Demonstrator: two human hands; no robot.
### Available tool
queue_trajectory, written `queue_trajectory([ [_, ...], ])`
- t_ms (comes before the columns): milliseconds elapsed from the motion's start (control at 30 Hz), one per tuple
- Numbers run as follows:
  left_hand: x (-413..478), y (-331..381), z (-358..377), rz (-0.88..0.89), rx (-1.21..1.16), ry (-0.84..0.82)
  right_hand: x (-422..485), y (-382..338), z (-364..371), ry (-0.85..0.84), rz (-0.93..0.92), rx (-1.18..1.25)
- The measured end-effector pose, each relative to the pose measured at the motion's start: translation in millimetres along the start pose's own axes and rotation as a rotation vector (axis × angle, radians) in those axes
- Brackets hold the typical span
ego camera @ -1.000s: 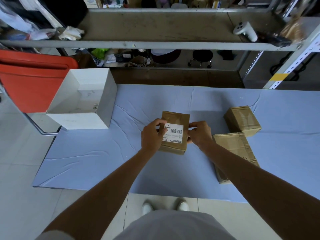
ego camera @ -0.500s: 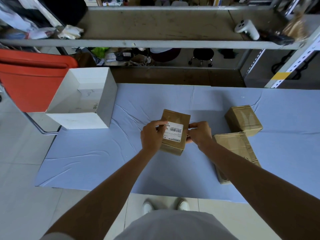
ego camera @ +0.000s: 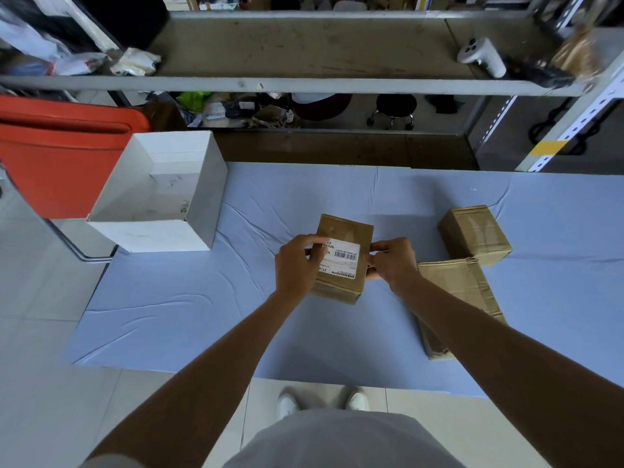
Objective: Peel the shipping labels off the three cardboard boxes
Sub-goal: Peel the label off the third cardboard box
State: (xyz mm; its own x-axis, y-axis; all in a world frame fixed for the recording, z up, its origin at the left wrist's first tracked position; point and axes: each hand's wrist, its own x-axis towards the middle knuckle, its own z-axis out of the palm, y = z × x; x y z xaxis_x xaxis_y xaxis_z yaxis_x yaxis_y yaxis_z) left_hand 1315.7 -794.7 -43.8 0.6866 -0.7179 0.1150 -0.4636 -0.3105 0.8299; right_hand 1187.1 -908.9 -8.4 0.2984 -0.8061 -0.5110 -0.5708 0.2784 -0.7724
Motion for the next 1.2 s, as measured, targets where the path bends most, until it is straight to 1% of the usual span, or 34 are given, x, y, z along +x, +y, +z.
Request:
queue_trajectory([
  [100,2.5,0.4,-1.4,0.038,0.034,-0.010,0.5,-2.3,-2.1,-0.002,-0.002,0.007],
  [200,4.1,-1.4,-3.8,0.054,0.012,-0.039,1.0,-3.7,-4.3,-0.008,-0.015,-0.008],
  [467,1.9,-7.2,-5.5,0.049,-0.081,-0.055,5.0,2.9,-4.2,-0.027,-0.015,-0.033],
  [600,4.3,-6.0,-4.8,0.052,-0.048,-0.067,5.9,5.6,-5.3,-0.027,-0.002,-0.020],
  [800,7.0,-0.8,-2.0,0.050,-0.008,-0.022,5.3,0.7,-7.5,0.004,-0.018,0.007],
  [1000,9.6,3.4,-0.8,0.006,-0.066,0.009,4.0,-7.7,-7.2,0.013,-0.020,0.035],
  [1200,9.6,4.2,-1.2,-0.008,0.026,0.019,2.0,-4.4,-1.3,0.016,-0.011,0.037],
])
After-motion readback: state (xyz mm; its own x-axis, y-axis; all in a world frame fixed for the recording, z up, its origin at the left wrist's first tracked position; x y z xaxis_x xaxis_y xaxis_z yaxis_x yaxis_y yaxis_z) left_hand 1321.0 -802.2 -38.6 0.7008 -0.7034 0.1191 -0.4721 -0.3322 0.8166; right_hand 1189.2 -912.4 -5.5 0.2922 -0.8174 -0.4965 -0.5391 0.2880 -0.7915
